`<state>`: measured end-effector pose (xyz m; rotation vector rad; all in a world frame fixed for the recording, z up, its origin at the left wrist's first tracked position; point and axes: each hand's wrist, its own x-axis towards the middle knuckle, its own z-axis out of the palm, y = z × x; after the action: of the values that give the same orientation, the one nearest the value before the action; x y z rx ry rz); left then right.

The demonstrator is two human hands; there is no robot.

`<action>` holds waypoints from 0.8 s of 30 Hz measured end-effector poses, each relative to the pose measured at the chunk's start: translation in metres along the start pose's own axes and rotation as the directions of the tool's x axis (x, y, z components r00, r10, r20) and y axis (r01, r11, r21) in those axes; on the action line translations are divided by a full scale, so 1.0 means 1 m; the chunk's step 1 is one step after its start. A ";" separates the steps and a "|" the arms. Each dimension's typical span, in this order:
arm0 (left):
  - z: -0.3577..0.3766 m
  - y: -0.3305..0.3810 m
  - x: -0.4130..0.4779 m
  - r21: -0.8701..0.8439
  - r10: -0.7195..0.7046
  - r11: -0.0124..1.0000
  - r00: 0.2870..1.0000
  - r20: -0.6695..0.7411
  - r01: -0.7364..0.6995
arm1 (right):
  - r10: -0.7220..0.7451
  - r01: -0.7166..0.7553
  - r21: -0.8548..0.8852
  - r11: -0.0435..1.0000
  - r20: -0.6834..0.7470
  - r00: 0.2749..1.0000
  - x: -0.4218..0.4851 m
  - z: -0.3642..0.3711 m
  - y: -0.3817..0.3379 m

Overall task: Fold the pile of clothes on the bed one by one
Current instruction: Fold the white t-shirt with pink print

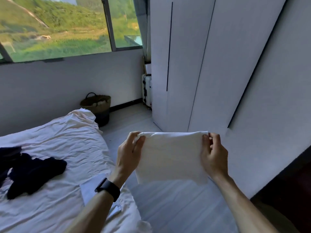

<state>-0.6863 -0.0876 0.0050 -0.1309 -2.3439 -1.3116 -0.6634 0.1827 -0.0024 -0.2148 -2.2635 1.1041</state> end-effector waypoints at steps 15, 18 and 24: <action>0.036 -0.106 -0.103 -0.012 -0.553 0.756 0.630 -0.545 0.654 | -0.307 0.254 0.179 0.951 0.658 0.687 0.035 0.206 0.038; 0.040 -0.132 -0.117 -0.114 -0.629 0.678 0.492 -0.602 0.727 | -0.282 0.237 0.178 0.955 0.790 0.544 0.022 0.266 0.038; 0.051 -0.171 -0.126 -0.284 -0.749 0.470 0.207 -0.630 0.836 | -0.276 0.296 0.192 0.936 0.921 0.275 0.002 0.354 0.023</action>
<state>-0.6407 -0.1219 -0.2064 1.5982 -1.7131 -1.2283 -0.8737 -0.0359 -0.1860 1.1529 -3.1002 1.1262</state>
